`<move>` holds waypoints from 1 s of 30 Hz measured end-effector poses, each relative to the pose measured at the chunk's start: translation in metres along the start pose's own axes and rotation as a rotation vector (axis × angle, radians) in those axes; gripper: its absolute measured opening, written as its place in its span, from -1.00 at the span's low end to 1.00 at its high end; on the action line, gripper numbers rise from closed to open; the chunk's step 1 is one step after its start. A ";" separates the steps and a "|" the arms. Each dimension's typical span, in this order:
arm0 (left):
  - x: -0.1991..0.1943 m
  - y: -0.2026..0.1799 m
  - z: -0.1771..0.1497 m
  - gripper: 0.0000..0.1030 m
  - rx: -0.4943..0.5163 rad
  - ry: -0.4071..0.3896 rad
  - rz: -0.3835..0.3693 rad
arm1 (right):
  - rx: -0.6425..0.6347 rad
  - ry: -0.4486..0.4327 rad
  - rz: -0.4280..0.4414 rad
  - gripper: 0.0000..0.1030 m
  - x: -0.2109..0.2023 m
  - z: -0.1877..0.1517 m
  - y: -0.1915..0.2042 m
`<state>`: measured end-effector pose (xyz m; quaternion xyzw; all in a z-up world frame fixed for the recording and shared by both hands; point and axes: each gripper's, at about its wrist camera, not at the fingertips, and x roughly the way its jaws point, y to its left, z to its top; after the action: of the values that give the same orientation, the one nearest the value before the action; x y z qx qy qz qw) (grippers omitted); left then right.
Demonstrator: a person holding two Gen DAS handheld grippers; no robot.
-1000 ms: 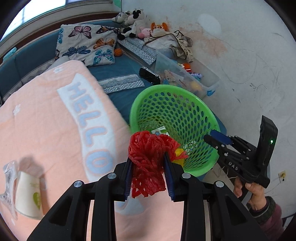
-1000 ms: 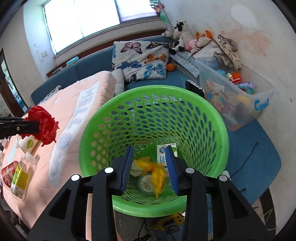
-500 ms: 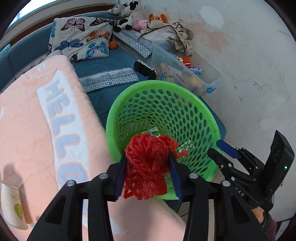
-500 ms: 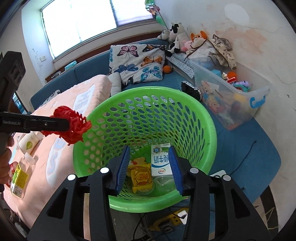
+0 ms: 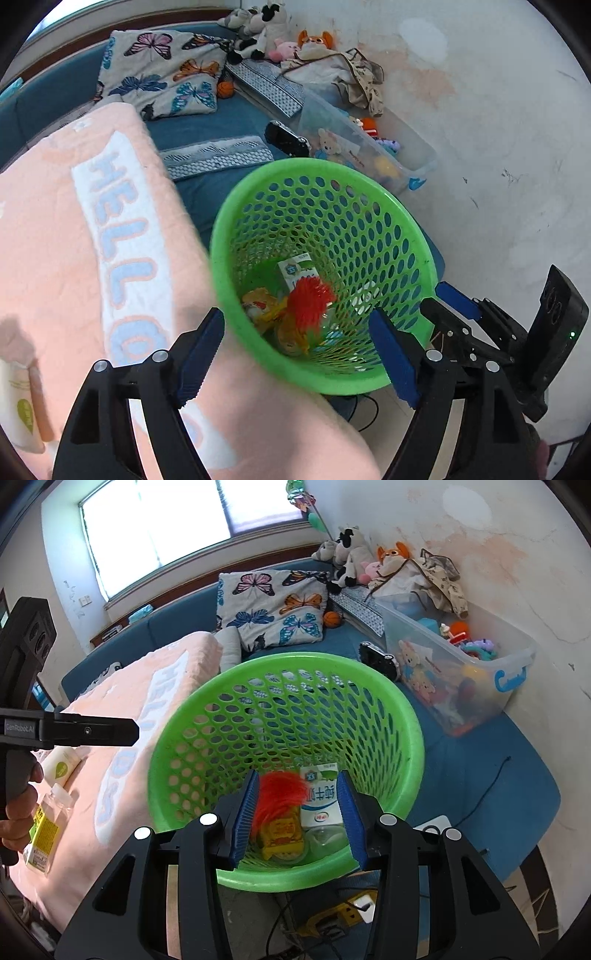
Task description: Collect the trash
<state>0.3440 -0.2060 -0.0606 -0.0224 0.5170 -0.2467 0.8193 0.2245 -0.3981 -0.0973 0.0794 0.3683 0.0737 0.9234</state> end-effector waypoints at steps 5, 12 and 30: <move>-0.034 0.014 -0.014 0.50 0.009 -0.044 0.058 | -0.035 -0.003 0.032 -0.11 -0.005 -0.001 0.018; -0.088 0.041 -0.034 0.47 -0.014 -0.117 0.113 | -0.097 -0.002 0.087 -0.06 -0.006 -0.001 0.057; -0.168 0.142 -0.110 0.47 -0.158 -0.170 0.220 | -0.261 0.022 0.230 0.00 -0.001 -0.005 0.180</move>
<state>0.2460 0.0142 -0.0130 -0.0506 0.4628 -0.1111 0.8780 0.2064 -0.2220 -0.0639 -0.0002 0.3539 0.2267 0.9074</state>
